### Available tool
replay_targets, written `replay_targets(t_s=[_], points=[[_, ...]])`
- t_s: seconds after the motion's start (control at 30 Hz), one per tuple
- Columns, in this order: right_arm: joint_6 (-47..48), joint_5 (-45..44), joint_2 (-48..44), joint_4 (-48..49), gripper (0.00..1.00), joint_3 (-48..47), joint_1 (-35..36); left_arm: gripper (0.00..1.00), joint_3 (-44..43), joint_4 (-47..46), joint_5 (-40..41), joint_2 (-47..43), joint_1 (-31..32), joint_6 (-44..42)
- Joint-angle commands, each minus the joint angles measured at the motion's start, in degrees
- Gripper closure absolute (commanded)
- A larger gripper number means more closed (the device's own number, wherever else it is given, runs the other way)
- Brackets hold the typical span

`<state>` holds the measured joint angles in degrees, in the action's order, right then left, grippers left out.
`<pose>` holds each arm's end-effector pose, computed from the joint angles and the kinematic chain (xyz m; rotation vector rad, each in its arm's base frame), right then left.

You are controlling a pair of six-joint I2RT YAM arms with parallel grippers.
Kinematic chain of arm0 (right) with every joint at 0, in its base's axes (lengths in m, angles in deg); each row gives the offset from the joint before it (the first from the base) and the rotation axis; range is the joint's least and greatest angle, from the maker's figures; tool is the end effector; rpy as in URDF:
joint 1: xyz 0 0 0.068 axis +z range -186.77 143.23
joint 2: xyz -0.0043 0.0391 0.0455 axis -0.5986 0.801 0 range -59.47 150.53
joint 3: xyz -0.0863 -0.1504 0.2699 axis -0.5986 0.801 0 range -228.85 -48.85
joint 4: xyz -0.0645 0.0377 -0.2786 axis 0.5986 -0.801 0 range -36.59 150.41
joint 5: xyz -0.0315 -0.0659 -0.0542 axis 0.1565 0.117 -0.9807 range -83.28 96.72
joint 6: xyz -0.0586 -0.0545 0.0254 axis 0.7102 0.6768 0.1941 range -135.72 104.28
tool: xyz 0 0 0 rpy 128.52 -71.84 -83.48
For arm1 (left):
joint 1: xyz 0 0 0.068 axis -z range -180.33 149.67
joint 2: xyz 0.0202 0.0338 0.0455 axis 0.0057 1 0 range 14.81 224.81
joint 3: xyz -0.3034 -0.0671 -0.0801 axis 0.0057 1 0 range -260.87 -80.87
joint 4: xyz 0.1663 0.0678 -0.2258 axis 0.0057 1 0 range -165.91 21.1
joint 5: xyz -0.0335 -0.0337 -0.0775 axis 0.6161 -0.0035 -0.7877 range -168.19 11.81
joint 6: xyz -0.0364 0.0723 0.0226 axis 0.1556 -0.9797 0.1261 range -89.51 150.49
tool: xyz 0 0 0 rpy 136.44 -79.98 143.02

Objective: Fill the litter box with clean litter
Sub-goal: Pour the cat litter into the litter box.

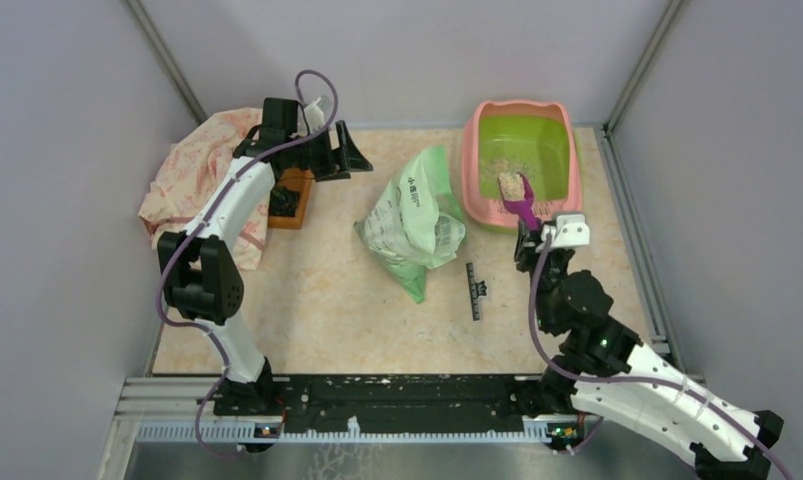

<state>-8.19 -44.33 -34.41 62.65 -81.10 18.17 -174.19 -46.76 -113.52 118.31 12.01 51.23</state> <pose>0.1151 0.0643 0.3597 -0.0473 1.4670 0.0473 0.4568 -0.1436 0.3440 0.1752 2.2905 -0.9995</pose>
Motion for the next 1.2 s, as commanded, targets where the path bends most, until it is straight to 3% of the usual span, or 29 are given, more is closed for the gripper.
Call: replay_targets(t_s=[0.0, 0.17, 0.4, 0.7, 0.87, 1.17], points=[[-4.47, 5.06, 7.31, 1.84, 1.0, -9.25, -9.67, 0.13, -1.03, -1.8, -2.26, 0.27, -0.3, -0.69], [-13.36, 24.76, 18.94, -4.64, 1.0, -16.67, -28.84, 0.13, -0.3, -2.12, -2.67, -0.55, -0.3, -0.69], [-14.94, 39.32, 35.25, -11.8, 1.0, -29.87, -40.34, 0.13, 0.76, -2.25, -3.0, -1.49, -0.3, -0.69], [-12.58, 43.74, 51.3, -26.68, 1.0, -46.68, -45.27, 0.13, 2.06, -2.34, -3.03, -2.28, -0.3, -0.96], [-11.14, 46.2, 52.58, -31.97, 1.0, -49.95, -45.27, 0.13, 1.77, -1.69, -2.46, -2.28, -0.38, -1.31], [-10.02, 45.11, 44.94, -28.48, 1.0, -42.41, -45.2, 0.13, 1.15, -0.86, -1.76, -2.34, -0.39, -1.15]])
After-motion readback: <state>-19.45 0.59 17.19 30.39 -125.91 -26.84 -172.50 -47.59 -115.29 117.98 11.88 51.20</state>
